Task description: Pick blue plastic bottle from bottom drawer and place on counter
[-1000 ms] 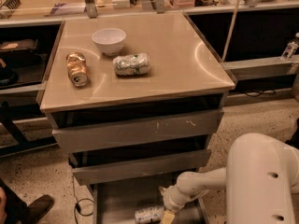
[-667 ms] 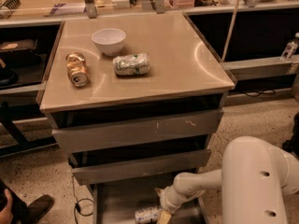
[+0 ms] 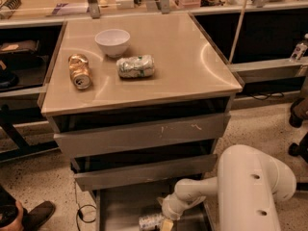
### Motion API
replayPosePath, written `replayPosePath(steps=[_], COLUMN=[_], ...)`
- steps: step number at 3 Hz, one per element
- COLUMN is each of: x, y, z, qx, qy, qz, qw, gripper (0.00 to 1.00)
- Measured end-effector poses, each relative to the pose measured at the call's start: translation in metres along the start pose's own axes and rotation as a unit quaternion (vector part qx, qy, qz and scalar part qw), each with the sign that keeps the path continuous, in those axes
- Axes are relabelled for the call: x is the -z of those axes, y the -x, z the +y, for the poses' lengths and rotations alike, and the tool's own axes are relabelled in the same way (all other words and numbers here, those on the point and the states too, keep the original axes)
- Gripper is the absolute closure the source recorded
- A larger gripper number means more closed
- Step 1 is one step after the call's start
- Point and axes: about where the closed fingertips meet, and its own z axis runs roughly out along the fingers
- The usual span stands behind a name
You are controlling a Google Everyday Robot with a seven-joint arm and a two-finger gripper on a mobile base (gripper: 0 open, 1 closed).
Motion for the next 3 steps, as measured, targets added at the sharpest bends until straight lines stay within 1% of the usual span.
replayPosePath(steps=[2,3], x=[-0.027,-0.045], y=[-0.026,-0.039], z=[-0.001,0.001], qx=[-0.012,-0.013], qy=[0.02,0.036], qz=[0.011,0.02], qw=[0.9997,0.999], gripper=[0.0,0.0])
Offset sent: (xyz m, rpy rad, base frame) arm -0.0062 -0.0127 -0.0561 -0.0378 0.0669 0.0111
